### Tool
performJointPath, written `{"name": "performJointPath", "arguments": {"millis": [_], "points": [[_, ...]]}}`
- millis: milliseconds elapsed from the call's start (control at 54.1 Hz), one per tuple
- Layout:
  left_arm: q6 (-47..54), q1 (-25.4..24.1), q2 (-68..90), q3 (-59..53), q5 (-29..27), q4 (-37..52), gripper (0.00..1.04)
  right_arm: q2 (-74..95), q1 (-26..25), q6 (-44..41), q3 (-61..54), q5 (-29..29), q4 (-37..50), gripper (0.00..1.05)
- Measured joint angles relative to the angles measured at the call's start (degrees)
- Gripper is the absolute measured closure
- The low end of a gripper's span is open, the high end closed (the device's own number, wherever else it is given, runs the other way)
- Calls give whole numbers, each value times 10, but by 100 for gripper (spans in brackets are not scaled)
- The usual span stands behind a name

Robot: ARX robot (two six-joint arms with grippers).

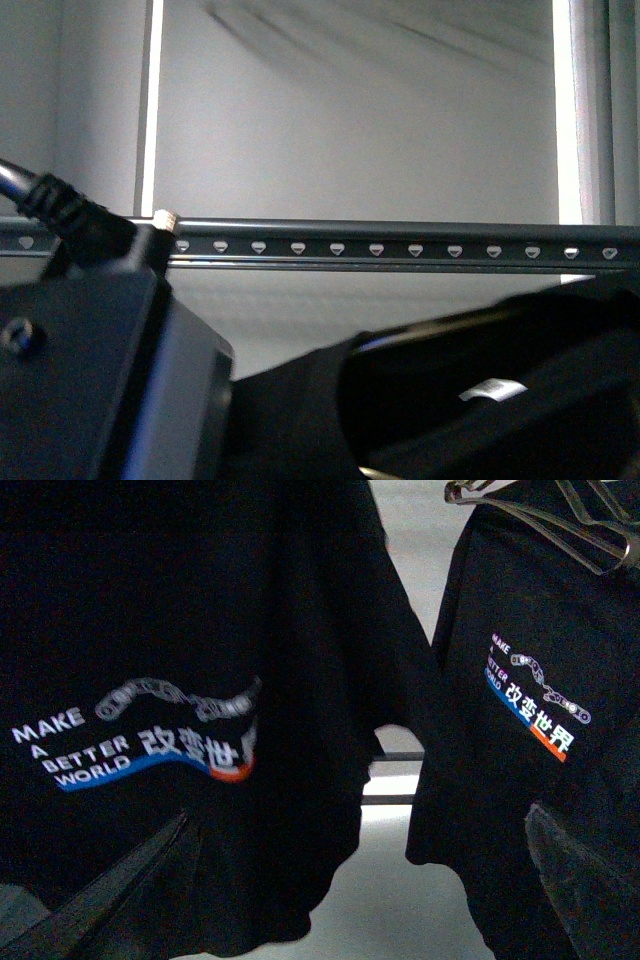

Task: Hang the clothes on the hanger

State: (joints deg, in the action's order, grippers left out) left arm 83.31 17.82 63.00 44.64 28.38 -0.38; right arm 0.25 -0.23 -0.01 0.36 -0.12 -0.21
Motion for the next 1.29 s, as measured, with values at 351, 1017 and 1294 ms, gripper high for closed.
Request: {"name": "performJointPath", "arguments": {"millis": [351, 1017, 1294], "points": [[75, 5, 26, 4, 7, 9, 100, 0, 0, 0, 0, 0, 0, 7], [83, 4, 26, 5, 7, 9, 100, 225, -123, -355, 62, -295, 336, 7], [83, 5, 26, 5, 7, 10, 100, 484, 1, -685, 126, -304, 634, 7]]}}
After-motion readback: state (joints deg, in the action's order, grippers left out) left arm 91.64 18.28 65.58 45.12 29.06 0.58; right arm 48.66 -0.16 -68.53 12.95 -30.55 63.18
